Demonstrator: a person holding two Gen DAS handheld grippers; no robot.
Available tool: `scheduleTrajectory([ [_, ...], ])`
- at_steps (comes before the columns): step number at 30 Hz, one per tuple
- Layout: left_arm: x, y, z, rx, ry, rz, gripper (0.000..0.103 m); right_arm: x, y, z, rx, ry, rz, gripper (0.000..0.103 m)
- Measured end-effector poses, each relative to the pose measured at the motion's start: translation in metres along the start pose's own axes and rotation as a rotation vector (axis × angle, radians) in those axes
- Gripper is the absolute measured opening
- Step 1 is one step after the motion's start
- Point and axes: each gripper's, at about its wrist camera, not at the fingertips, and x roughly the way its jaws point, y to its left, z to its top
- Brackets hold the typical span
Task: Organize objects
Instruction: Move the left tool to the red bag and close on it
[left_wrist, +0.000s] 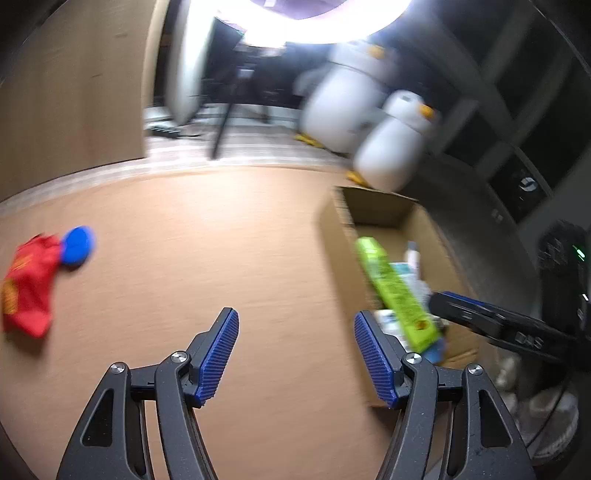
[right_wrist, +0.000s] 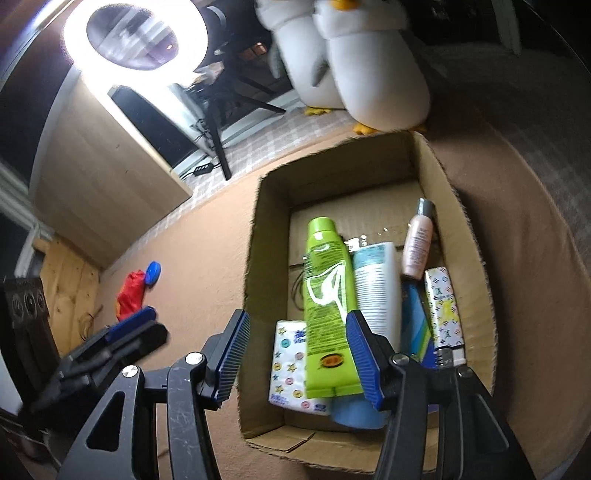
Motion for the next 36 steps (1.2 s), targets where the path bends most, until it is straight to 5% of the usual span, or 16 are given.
scheduleTrajectory([
  [10, -0.057, 0.154, 0.006, -0.198, -0.058, 0.196, 0.075, 0.003, 0.076, -0.033, -0.207, -0.053, -0.063, 0.060],
  [20, -0.069, 0.268, 0.041, -0.300, -0.061, 0.304, 0.075, 0.024, 0.091, -0.066, -0.126, -0.038, -0.009, 0.061],
  [36, 0.008, 0.337, 0.065, -0.407, 0.057, 0.272, 0.073, 0.005, 0.086, -0.105, -0.043, -0.056, -0.035, 0.064],
])
